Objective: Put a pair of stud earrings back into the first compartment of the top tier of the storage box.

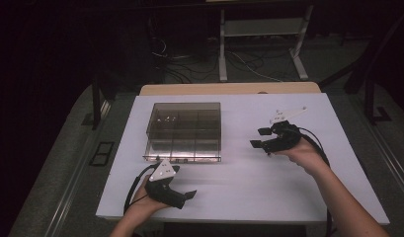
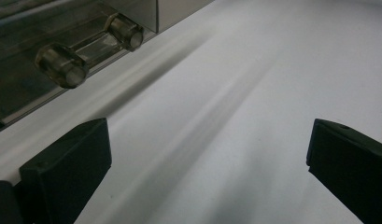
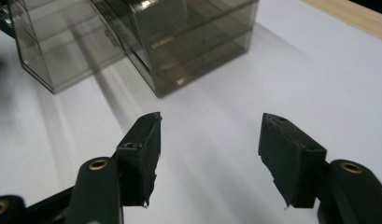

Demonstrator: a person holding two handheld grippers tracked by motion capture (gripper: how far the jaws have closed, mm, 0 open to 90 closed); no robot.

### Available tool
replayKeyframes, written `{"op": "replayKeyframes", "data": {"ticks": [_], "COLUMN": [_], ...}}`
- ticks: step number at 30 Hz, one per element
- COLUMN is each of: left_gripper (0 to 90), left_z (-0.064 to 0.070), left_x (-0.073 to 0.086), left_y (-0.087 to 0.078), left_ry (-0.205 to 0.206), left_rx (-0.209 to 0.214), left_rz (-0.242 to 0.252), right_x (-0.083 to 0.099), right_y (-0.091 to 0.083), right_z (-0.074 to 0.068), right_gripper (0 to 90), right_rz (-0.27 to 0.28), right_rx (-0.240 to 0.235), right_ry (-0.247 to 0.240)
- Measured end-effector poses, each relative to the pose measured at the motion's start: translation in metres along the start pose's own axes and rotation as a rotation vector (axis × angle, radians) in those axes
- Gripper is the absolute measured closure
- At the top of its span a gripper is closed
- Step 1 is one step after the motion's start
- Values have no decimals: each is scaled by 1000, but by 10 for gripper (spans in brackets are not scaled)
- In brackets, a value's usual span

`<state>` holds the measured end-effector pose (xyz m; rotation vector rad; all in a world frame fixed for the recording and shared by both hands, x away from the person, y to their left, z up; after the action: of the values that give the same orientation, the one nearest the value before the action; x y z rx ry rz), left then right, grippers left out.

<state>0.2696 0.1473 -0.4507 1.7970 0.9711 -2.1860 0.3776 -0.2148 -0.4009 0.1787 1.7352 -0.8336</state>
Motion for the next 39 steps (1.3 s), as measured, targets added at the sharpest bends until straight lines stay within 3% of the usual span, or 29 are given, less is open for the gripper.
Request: {"op": "replayKeyframes", "data": {"ticks": [6, 15, 28, 39], "left_gripper": [0, 0, 0, 0], "left_z": [0, 1, 1, 1], "left_x": [0, 0, 0, 0], "left_y": [1, 0, 0, 1], "left_ry": [1, 10, 14, 11], "left_rx": [-1, 4, 6, 6], "left_rz": [-2, -5, -8, -6], "right_x": [19, 44, 54, 57], "right_y": [-13, -10, -1, 3], "right_z": [13, 30, 28, 25], "right_gripper": [384, 432, 668, 730], "right_rz": [-16, -77, -181, -215], "right_rx": [50, 89, 76, 65], "right_ry": [19, 72, 48, 27]}}
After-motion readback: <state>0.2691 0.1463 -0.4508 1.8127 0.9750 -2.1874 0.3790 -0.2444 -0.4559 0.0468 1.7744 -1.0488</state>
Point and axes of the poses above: each handheld gripper's, and its own axes: y roughly forward along the jaws, x roughly out of its underside, z roughly to its right, the point moved 2 cm from there along y, roughly forward along the jaws, and after that the axes turned 13 degrees about z, right-handed, at the moved point
